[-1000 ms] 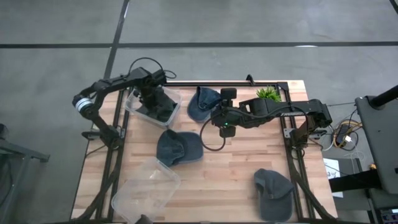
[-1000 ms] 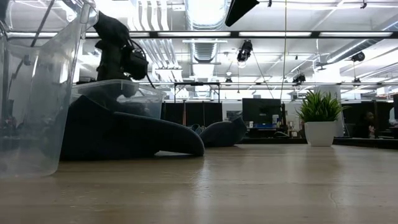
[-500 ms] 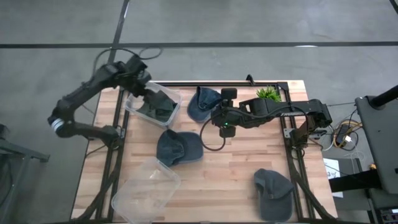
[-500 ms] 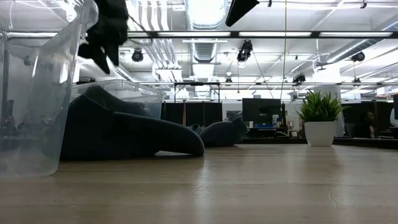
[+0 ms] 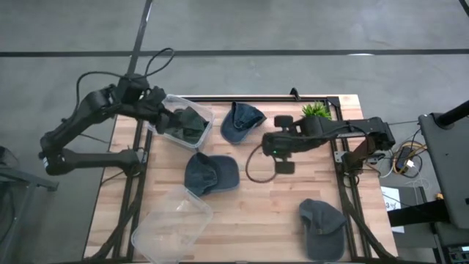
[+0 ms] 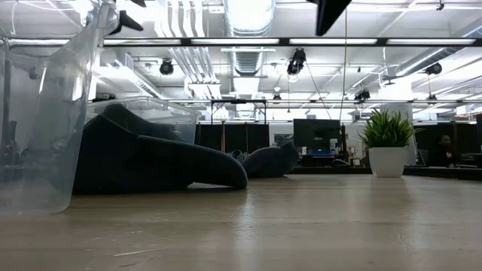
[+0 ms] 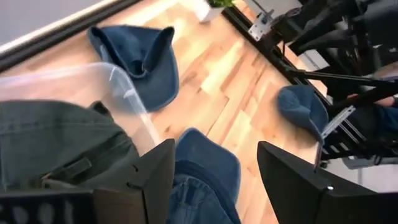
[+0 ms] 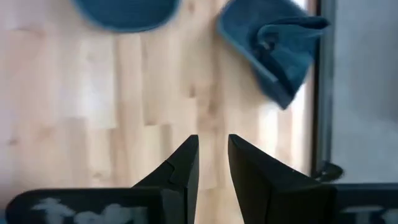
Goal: Pick & Place hat
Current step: Put the bottom right dark blue cap into the bottom transparent bin
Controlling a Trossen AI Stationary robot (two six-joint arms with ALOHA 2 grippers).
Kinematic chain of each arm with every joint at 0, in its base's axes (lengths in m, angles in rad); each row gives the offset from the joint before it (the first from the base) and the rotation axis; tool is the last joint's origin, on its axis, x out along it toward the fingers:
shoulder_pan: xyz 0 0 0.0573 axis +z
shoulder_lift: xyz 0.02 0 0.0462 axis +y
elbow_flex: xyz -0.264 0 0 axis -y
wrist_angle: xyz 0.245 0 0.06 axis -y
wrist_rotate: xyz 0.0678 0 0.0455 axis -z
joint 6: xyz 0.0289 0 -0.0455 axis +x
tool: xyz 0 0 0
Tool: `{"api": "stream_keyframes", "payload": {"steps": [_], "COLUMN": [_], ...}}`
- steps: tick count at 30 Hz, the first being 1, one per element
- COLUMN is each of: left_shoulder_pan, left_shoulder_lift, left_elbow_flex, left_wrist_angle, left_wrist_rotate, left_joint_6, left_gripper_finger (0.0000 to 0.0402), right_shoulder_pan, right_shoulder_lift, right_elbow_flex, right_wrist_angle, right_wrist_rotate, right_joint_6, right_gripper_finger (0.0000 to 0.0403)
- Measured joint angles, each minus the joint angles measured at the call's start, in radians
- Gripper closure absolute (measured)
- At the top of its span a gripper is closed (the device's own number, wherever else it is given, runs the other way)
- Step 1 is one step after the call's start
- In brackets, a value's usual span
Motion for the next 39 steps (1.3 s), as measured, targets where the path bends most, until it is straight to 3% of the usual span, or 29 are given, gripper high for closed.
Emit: {"api": "stream_keyframes", "payload": {"steps": [6,14,23,32,39], "left_shoulder_pan": [-0.152,-0.229,-0.269,-0.381,-0.394], "left_shoulder_lift": [-0.008,-0.003,0.003,0.006,0.006], "left_elbow_flex": [-0.003,-0.055,-0.067,-0.124,-0.178], "left_wrist_angle": [0.023,0.026,0.118,0.273,0.283], "left_wrist_rotate": [-0.168,-0.199,-0.202,-0.199,-0.229], "left_joint_6": [-0.065,-0.105,-0.041,-0.049,-0.081], "left_gripper_finger": [0.0181,0.0181,0.0181,0.0181,0.0181], "right_shoulder_pan": [0.092,0.266,0.484,0.62,0.665], "right_shoulder_lift": [-0.08,-0.204,-0.327,-0.372,-0.376], "right_elbow_flex": [-0.026,-0.127,-0.381,-0.55,-0.634], "right_wrist_angle": [-0.043,-0.123,-0.116,0.059,0.171], "right_wrist_rotate": [-0.155,-0.234,-0.362,-0.421,-0.549], "right_joint_6": [0.147,0.66,1.214,1.512,1.655], "right_gripper_finger": [0.0323,0.0323,0.0323,0.0321,0.0271]}}
